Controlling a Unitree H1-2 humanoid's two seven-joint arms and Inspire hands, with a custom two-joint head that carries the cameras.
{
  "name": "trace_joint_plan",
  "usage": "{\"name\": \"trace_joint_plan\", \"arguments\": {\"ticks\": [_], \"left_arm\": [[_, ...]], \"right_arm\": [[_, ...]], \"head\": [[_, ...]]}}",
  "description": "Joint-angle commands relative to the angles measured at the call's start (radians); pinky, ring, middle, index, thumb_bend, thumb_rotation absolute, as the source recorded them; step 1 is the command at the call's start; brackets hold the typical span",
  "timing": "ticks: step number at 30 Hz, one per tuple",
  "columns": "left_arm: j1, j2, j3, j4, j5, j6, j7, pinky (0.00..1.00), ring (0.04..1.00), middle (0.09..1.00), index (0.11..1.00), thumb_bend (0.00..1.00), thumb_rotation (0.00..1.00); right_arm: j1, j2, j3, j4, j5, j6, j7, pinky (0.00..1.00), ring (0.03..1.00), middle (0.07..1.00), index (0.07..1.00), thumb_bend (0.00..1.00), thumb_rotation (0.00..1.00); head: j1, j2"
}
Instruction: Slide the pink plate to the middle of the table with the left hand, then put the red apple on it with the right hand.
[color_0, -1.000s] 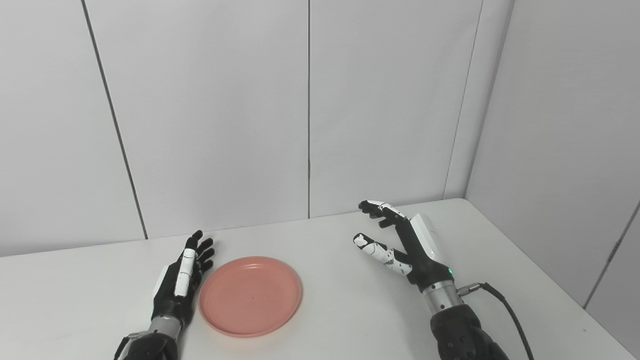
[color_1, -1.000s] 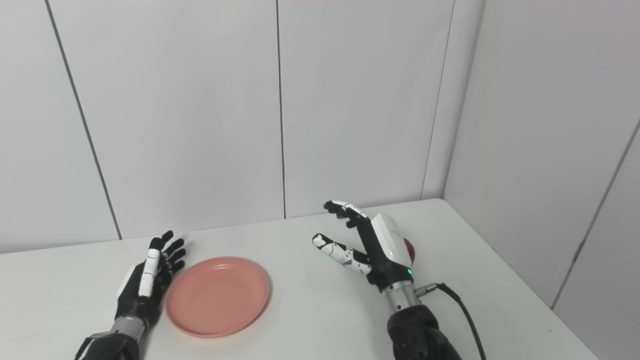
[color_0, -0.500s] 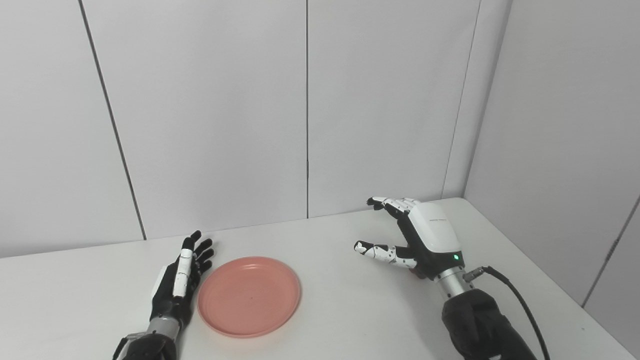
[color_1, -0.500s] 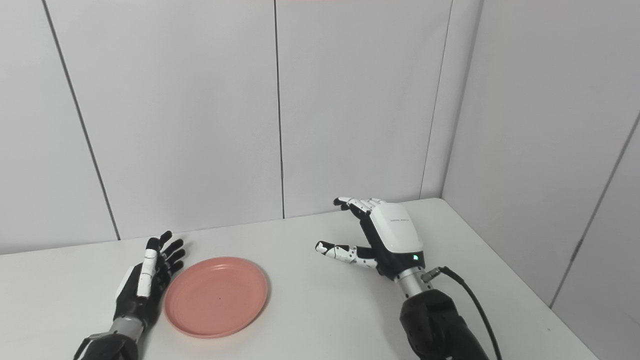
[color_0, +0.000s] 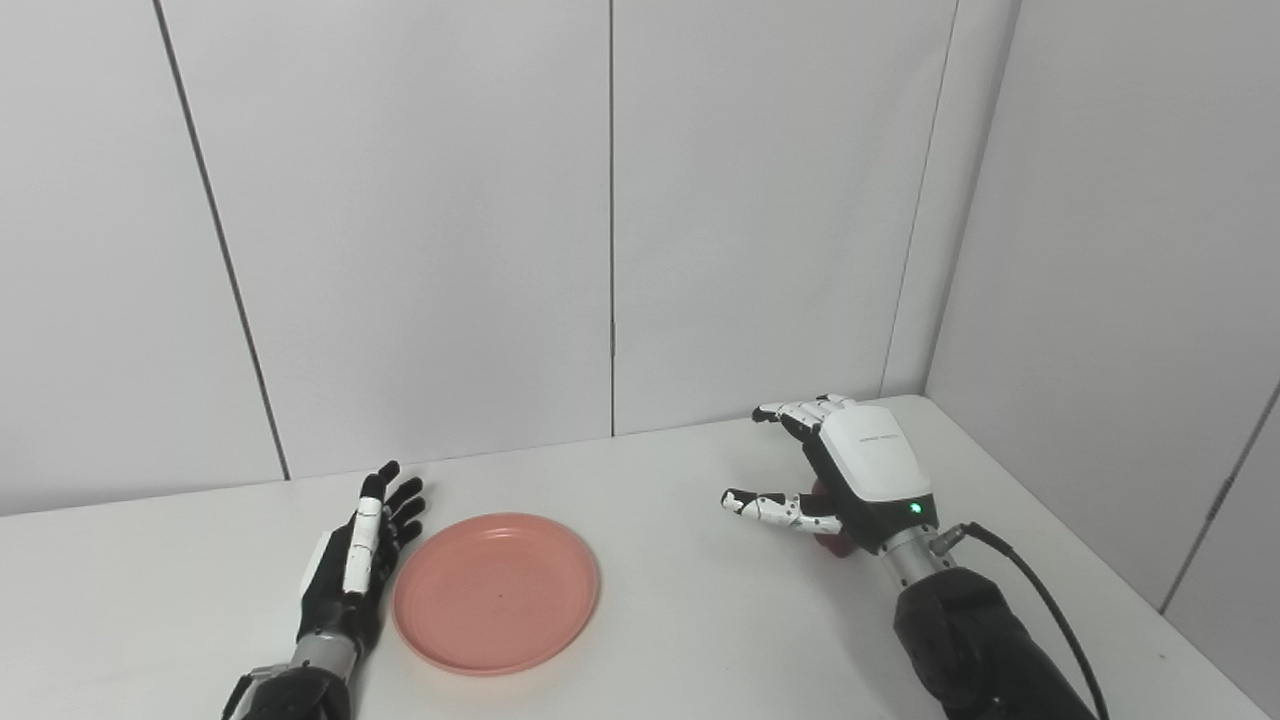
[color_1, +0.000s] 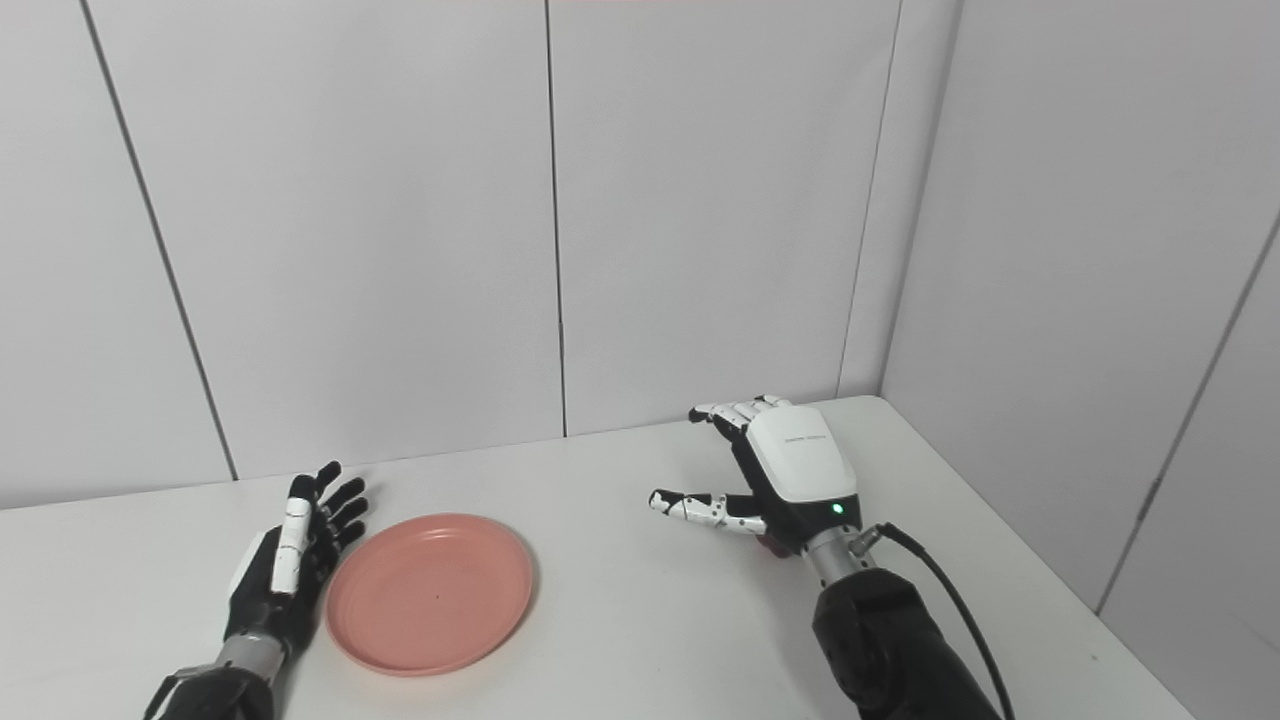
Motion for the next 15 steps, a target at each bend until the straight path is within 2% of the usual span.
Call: {"name": "trace_joint_plan", "arguments": {"ticks": [1,15], "left_arm": [[0.062,0.043,0.007,0.066,0.007,0.071,0.041,0.93,0.91,0.907,0.946,0.81,0.96],[0.07,0.039,0.01,0.038,0.005,0.09,0.045,0.94,0.912,0.912,0.95,0.81,0.95]], "right_arm": [[-0.061,-0.03,-0.011,-0.004,0.006,0.02,-0.033,0.84,0.781,0.746,0.722,0.88,1.0],[-0.094,-0.064,-0.009,0.105,0.026,0.025,-0.042,0.82,0.76,0.744,0.731,0.87,0.99]], "head": [[0.005,0.002],[0.01,0.006]]}}
